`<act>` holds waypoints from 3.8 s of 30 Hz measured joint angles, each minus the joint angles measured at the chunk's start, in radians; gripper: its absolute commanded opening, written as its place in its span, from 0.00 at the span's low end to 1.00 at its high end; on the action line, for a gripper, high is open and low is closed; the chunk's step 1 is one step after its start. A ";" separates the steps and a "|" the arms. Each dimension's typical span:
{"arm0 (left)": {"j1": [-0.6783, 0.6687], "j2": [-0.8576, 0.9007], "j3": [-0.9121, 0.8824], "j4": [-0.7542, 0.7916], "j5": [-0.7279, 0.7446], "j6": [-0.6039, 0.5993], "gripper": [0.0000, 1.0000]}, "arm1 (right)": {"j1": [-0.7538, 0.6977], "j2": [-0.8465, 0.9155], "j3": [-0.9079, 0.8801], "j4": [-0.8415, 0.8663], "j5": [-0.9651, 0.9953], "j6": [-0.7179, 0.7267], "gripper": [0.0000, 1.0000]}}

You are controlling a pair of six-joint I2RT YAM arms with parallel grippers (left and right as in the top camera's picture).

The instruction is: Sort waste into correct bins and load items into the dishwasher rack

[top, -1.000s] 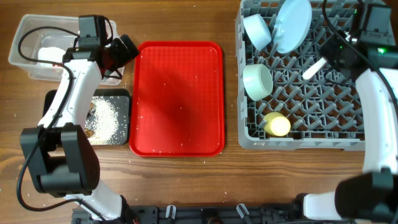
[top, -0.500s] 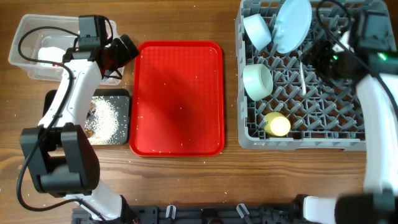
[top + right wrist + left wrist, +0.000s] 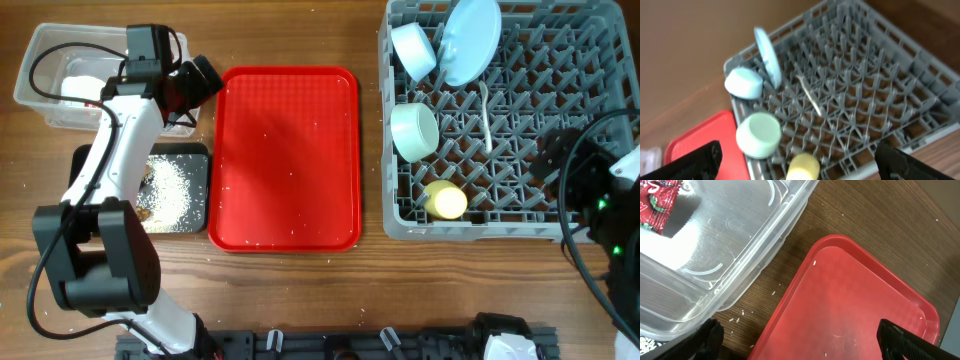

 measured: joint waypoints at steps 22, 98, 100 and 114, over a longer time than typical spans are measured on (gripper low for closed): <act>0.000 0.000 0.000 -0.002 -0.004 0.000 1.00 | 0.133 -0.896 -1.420 1.021 -0.108 -0.160 1.00; -0.053 -1.807 -1.345 0.409 -0.122 0.154 1.00 | 0.135 -0.924 -1.473 1.175 -0.127 -0.167 1.00; -0.053 -1.807 -1.345 0.409 -0.121 0.154 1.00 | 0.135 -0.924 -1.473 1.175 -0.127 -0.167 1.00; -0.053 -1.807 -1.345 0.408 -0.114 0.154 1.00 | 0.135 -0.924 -1.473 1.175 -0.127 -0.167 1.00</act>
